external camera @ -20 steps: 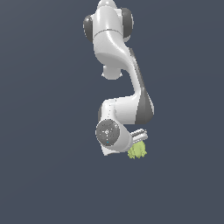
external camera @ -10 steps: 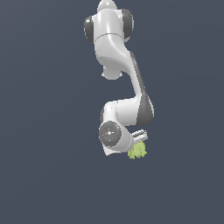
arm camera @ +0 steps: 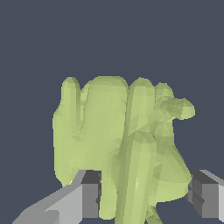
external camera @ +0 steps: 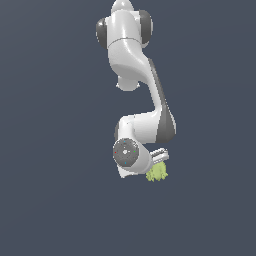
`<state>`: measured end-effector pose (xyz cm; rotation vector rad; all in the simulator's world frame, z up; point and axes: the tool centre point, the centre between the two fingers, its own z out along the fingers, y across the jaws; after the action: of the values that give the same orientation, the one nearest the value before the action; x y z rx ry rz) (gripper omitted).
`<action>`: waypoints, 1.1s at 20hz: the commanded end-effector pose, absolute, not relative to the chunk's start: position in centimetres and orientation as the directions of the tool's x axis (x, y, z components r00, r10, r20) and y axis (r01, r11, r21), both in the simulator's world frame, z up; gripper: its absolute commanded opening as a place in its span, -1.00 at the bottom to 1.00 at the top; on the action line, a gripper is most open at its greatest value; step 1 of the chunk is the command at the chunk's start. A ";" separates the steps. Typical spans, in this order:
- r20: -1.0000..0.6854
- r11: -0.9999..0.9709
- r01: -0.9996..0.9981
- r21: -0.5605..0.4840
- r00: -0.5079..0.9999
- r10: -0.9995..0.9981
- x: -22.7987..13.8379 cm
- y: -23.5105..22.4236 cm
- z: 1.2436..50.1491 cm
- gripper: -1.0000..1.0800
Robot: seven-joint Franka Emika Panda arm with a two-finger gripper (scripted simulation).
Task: Pick up the object and move it to a goal position.
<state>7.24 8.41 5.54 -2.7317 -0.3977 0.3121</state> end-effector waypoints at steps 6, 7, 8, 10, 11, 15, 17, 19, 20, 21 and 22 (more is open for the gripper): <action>-0.162 -0.895 0.233 -0.380 0.936 0.313 7.2 9.1 8.3 -1.00; -0.162 -0.895 0.233 -0.380 0.936 0.313 7.2 9.3 9.0 -1.00; -0.162 -0.895 0.233 -0.380 0.936 0.313 7.1 9.5 9.8 -1.00; -0.162 -0.895 0.234 -0.380 0.936 0.313 7.1 9.9 11.6 -1.00; -0.162 -0.895 0.234 -0.380 0.936 0.313 7.1 10.2 12.6 -1.00; -0.163 -0.895 0.234 -0.379 0.936 0.314 6.9 11.2 16.8 -1.00; -0.163 -0.895 0.234 -0.379 0.936 0.314 6.9 11.7 18.9 -1.00; -0.163 -0.895 0.234 -0.379 0.936 0.314 6.9 12.2 20.9 -1.00; -0.163 -0.895 0.235 -0.379 0.935 0.314 6.9 12.5 21.9 -1.00; -0.163 -0.895 0.235 -0.379 0.935 0.314 6.9 12.8 22.9 -1.00; -0.163 -0.895 0.235 -0.379 0.935 0.314 6.9 13.0 23.9 -1.00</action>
<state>6.91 12.63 22.36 -2.7334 -0.4008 0.3120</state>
